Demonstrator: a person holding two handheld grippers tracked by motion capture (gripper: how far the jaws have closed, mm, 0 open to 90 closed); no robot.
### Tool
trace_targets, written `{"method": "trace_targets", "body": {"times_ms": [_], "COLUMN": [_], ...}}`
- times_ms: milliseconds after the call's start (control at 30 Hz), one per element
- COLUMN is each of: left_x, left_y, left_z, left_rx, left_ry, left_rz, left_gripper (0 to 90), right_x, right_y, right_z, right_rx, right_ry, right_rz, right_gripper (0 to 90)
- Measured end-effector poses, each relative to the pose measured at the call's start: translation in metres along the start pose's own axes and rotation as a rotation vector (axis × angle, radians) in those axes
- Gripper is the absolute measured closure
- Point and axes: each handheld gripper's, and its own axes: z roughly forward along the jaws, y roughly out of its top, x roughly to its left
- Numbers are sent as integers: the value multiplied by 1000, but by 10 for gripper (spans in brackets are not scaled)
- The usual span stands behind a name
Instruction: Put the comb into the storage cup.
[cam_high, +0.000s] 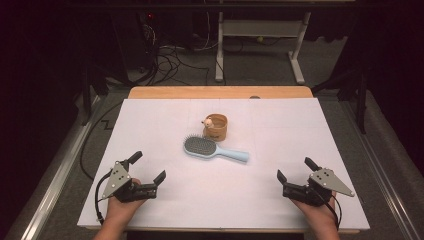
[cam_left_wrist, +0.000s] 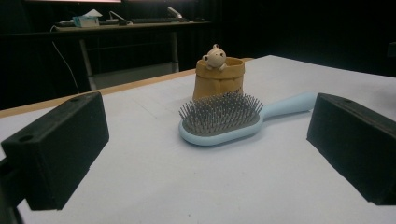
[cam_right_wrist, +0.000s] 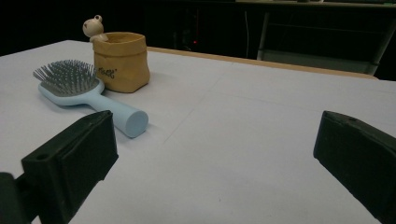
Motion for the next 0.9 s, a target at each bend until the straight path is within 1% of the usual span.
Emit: {"method": "trace_targets", "body": {"times_ms": [133,200,267,300,367,400,567,633,667,700,733,767,900], "left_x": [1,1,1,1,1,1,2,3,3,3,3,3,2], "left_y": [0,0,-1,-1,-2,-2,-2,-2,-2,-2,-3,-3,-3], "left_z": [0,1,2,3,4,5,5,5,6,6,6,6,6], "left_rx": [13,19,36,47,66,73,98,103,106,106,106,106,112], "left_ry": [1,-3,-6,-8,-9,-9,-6,-3,0,0,1,1,-2], "left_rz": [-12,-15,-17,-18,-15,-12,-22,-25,-24,-24,-21,-21,-16], "left_gripper": [0,0,0,0,0,0,0,0,0,0,0,0,0], "right_x": [1,1,2,3,4,5,7,8,10,10,11,11,13], "right_y": [0,2,3,4,4,5,6,6,6,6,6,6,5], "right_z": [1,1,1,1,1,2,2,3,4,4,5,5,7], "right_rx": [6,11,13,21,24,33,60,69,84,84,99,99,128], "right_ry": [7,9,12,10,13,15,16,19,21,21,23,23,29], "right_rz": [0,-7,-10,-20,-25,-37,-47,-54,-62,-62,-69,-69,-80], "right_gripper": [3,3,3,3,3,3,4,4,4,4,5,5,6]}}
